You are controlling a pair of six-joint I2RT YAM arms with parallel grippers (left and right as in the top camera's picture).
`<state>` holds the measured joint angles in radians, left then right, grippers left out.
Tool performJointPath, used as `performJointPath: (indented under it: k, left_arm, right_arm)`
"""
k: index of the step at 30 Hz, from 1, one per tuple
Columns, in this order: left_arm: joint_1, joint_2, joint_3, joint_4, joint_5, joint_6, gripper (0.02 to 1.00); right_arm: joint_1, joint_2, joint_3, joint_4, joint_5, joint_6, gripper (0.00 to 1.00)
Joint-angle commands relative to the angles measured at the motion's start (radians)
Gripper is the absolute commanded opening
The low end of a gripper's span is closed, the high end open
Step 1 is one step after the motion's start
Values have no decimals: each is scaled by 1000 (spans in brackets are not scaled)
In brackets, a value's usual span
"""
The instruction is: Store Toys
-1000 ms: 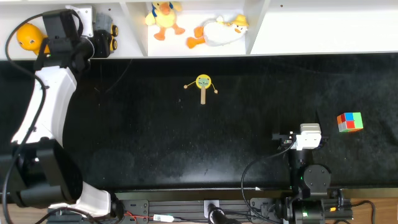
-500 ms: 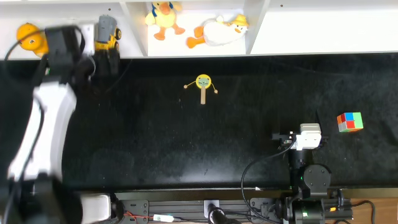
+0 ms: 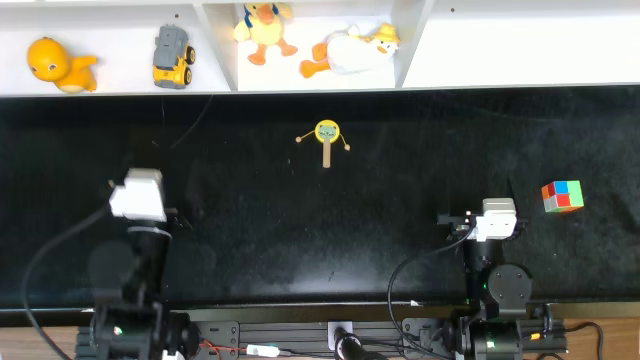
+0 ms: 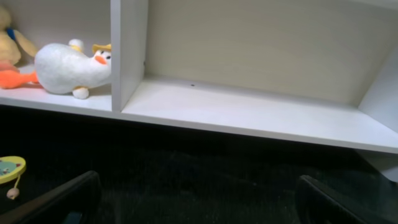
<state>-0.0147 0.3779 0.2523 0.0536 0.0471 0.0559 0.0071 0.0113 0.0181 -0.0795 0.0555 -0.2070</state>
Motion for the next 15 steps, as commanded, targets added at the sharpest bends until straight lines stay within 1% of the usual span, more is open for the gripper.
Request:
performJointPath:
  k: [1, 3, 6, 15]
  left_arm:
    - [-35, -150, -172, 115, 3, 26, 998]
    - [-35, -230, -244, 123, 3, 26, 998]
    - [-35, -383, -245, -125, -8, 25, 998]
    - [-37, -376, -245, -142, -34, 23, 998]
  right_arm:
    - [-3, -7, -14, 5, -7, 1, 996]
    - [-3, -6, -14, 5, -7, 1, 993]
    - [-3, -6, -14, 5, -7, 1, 996]
    - [-3, -7, -14, 5, -7, 1, 998]
